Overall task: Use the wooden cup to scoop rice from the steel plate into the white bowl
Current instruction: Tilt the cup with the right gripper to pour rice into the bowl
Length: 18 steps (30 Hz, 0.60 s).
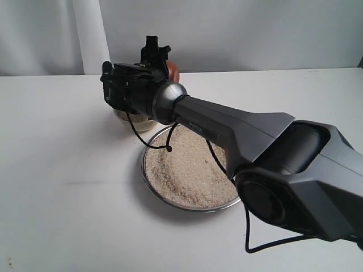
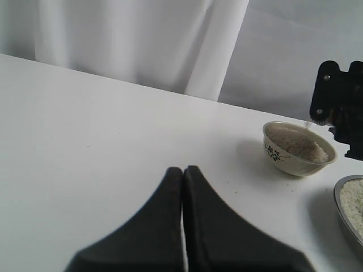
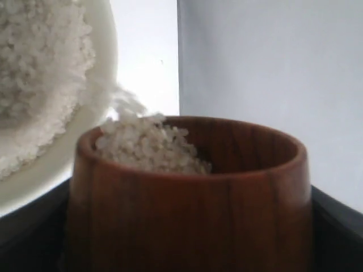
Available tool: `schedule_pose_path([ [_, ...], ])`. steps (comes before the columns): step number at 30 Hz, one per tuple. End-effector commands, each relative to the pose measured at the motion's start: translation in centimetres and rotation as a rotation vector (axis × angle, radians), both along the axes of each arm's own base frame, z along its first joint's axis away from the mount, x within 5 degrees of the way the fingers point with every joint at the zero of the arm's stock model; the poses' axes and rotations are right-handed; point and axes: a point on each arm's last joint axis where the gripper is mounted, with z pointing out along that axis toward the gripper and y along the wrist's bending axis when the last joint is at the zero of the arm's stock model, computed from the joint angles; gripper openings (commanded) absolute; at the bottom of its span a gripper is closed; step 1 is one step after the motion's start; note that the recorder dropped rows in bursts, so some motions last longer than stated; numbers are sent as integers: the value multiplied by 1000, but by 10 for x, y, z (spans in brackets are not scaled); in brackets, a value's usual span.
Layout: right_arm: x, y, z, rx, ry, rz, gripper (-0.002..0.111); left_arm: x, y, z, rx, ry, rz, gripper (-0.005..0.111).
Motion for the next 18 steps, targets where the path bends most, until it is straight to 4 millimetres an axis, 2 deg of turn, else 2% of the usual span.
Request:
schedule_pose_path([
  [1,1,-1,12,-41,-46,9,0,0,0,2,-5,-15,-4,0],
  [12,-1,-1,12,-223,-11,79,0,0,0,2,-5,-15,-4,0],
  [18,-7,5,12,-294,1,123,0,0,0,2,-5,-15,-4,0],
])
